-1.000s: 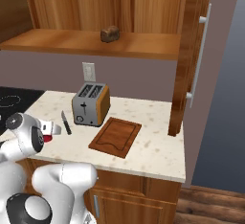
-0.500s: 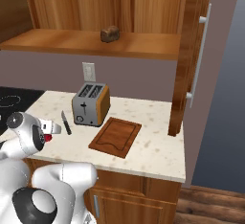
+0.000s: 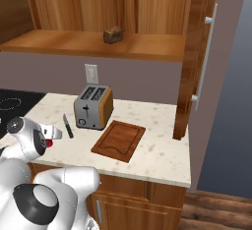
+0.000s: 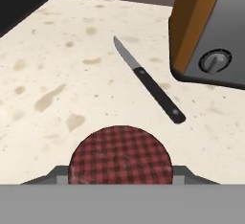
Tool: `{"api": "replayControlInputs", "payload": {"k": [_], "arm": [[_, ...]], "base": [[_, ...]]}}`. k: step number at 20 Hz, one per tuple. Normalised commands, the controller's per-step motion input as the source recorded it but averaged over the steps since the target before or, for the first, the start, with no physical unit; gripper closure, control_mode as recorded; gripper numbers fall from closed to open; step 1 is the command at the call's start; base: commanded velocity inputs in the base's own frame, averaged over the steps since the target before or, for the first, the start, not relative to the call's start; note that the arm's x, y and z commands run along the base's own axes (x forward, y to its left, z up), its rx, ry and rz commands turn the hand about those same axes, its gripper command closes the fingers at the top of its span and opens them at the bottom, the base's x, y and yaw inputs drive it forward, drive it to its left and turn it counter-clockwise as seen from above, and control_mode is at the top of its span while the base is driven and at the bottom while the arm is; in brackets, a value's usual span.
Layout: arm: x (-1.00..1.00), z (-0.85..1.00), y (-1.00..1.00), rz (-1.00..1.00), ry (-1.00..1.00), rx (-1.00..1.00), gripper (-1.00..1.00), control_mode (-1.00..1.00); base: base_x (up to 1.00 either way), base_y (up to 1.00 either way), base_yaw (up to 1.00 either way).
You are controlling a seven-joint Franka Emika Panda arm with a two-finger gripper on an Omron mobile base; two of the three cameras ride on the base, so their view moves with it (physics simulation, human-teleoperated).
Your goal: Pick the bread, place it on the cutting board, pick the jam, place it on the counter, and close the cabinet.
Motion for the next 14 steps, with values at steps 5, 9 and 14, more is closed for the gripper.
{"api": "replayControlInputs", "payload": {"k": [5,9,14], "arm": [[0.00,-0.20,0.00,0.01,0.00,0.00,1.00,-1.00],[0.00,-0.21,0.00,0.01,0.00,0.00,1.00,-1.00],[0.00,-0.20,0.00,0.01,0.00,0.00,1.00,-1.00]], "base": [[0.00,0.00,0.00],[0.00,0.00,0.00],[0.00,0.00,0.00]]}}
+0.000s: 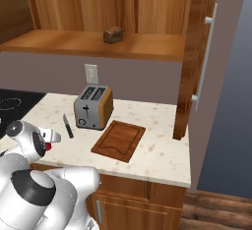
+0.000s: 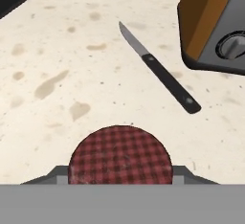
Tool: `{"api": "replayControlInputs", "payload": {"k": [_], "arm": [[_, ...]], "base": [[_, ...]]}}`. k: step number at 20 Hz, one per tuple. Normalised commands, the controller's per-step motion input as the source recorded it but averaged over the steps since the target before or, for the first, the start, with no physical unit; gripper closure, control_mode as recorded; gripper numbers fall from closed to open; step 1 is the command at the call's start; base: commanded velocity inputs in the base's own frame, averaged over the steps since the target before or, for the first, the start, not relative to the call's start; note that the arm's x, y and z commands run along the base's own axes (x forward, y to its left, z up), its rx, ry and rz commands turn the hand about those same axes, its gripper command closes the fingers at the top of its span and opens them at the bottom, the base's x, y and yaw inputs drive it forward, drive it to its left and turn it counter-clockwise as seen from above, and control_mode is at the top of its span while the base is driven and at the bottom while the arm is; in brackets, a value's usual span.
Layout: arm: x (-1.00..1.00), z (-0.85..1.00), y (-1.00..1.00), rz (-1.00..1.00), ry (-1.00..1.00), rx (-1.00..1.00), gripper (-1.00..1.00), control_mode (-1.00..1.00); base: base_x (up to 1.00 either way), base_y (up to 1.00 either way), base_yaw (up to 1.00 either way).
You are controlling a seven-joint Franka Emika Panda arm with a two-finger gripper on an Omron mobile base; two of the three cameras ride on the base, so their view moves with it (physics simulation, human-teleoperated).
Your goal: Pick the bread, place it on the cutting board, pick the jam, place it on the counter, and close the cabinet.
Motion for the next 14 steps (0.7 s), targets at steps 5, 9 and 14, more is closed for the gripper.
{"api": "replayControlInputs", "payload": {"k": [5,9,14], "arm": [[0.00,-0.19,0.00,0.00,0.00,0.00,1.00,-1.00],[0.07,-0.15,0.00,0.00,0.00,0.00,1.00,-1.00],[0.11,-0.08,0.00,0.00,-0.01,0.00,1.00,-1.00]], "base": [[0.00,0.00,0.00],[0.00,0.00,0.00],[0.00,0.00,0.00]]}}
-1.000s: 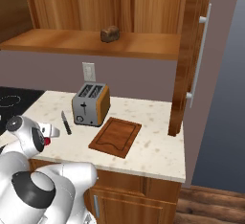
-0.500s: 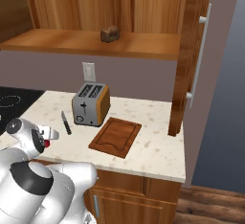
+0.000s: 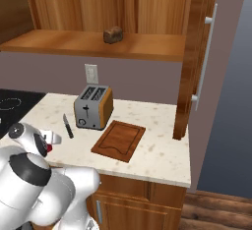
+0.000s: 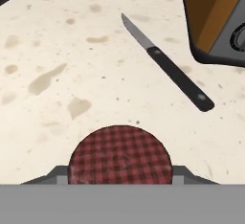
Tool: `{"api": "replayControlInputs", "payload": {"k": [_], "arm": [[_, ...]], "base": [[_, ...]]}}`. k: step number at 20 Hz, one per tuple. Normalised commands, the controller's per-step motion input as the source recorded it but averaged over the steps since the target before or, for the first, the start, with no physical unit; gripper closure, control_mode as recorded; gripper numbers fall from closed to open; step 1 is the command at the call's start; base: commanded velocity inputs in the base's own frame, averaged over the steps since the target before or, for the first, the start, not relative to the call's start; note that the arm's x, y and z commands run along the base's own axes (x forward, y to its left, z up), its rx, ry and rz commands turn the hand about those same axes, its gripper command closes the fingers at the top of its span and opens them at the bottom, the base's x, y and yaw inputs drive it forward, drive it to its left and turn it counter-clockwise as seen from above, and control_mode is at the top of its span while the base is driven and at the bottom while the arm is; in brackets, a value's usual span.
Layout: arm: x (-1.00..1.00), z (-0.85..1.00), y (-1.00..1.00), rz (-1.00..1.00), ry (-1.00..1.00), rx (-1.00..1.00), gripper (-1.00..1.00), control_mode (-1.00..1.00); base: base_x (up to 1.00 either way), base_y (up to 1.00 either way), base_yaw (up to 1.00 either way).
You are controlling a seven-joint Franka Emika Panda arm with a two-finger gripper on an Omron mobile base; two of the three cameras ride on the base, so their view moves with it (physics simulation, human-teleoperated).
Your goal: Pick the bread, place it on the cutting board, pick the jam, place it on the counter, and close the cabinet.
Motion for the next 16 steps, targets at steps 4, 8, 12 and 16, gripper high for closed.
{"api": "replayControlInputs", "payload": {"k": [4,8,12,16], "arm": [[0.22,0.00,0.00,0.00,-0.03,0.00,1.00,-1.00],[0.23,0.00,0.00,0.00,-0.03,0.00,1.00,-1.00],[0.22,0.00,0.00,0.00,-0.02,0.00,1.00,-1.00],[0.23,-0.02,0.00,0.00,-0.03,0.00,1.00,-1.00]], "base": [[0.00,0.00,0.00],[0.00,0.00,0.00],[0.00,0.00,0.00],[0.00,0.00,0.00]]}}
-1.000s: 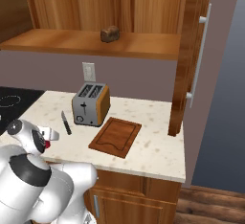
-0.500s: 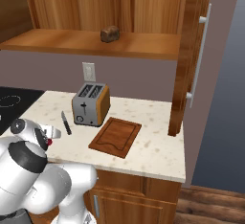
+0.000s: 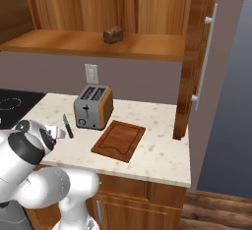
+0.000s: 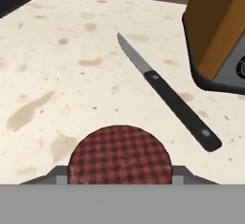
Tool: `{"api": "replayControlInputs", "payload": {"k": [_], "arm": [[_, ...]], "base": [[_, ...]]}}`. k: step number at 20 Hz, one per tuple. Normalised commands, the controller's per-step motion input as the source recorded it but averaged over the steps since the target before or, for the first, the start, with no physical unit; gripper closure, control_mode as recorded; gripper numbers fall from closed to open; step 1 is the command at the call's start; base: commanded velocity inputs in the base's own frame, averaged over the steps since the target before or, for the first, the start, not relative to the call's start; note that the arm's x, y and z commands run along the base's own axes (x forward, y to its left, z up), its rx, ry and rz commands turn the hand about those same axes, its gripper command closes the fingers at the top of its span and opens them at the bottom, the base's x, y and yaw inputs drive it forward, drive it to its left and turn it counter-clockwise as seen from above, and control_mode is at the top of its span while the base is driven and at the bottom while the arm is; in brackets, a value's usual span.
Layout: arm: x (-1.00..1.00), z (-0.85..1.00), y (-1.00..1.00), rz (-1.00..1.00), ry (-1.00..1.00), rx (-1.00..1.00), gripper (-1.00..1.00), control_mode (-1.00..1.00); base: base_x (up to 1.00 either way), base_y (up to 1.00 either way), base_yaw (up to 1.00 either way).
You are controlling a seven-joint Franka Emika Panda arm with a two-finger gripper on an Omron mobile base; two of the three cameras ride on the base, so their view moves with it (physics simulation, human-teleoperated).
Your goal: Pick the bread, place it on the cutting board, pick the jam, place it on the counter, and close the cabinet.
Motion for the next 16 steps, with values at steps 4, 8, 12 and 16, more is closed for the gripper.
{"api": "replayControlInputs", "payload": {"k": [4,8,12,16], "arm": [[0.15,-0.09,0.00,0.00,-0.01,0.00,1.00,-1.00],[0.16,-0.13,0.00,0.00,0.00,0.00,1.00,-1.00],[0.11,-0.15,0.00,0.00,0.00,0.00,1.00,-1.00],[0.06,-0.16,0.00,0.00,0.00,0.00,1.00,-1.00]], "base": [[0.00,0.00,0.00],[0.00,0.00,0.00],[0.00,0.00,0.00],[0.00,0.00,0.00]]}}
